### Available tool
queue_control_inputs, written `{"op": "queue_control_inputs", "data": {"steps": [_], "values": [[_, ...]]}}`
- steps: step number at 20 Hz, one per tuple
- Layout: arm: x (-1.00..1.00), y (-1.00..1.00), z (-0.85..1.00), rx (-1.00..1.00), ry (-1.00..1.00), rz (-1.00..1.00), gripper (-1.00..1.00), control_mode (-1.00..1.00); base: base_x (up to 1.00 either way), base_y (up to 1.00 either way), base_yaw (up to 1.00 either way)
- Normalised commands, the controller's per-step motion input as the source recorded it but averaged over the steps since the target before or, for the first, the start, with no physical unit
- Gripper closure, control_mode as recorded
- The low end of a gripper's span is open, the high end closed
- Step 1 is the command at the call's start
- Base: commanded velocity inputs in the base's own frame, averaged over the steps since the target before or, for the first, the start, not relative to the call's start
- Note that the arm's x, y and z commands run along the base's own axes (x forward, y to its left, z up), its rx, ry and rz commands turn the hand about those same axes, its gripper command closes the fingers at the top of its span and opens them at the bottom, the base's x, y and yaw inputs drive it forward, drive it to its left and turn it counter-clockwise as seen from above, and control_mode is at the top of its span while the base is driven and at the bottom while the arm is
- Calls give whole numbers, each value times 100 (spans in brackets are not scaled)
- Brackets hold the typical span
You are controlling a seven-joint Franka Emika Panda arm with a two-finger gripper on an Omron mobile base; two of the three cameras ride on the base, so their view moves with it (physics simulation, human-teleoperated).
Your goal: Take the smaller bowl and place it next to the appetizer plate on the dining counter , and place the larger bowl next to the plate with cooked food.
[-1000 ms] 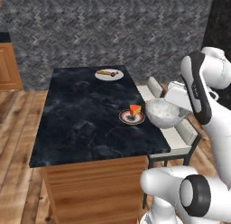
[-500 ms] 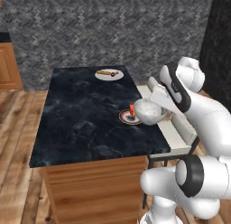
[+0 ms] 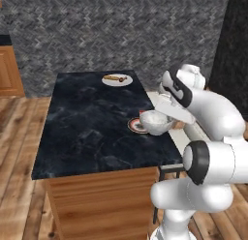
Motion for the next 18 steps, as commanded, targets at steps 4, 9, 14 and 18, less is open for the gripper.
{"op": "queue_control_inputs", "data": {"steps": [4, 9, 14, 18], "values": [[8, 1, -92, -1, 4, 0, 100, -100, 0, 0, 0], [36, 0, -15, 8, 0, -1, 100, -100, 0, 0, 0], [94, 0, -41, 3, 1, -3, 100, -100, 0, 0, 0], [94, 0, -13, 0, 4, 0, 100, -100, 0, 0, 0]]}}
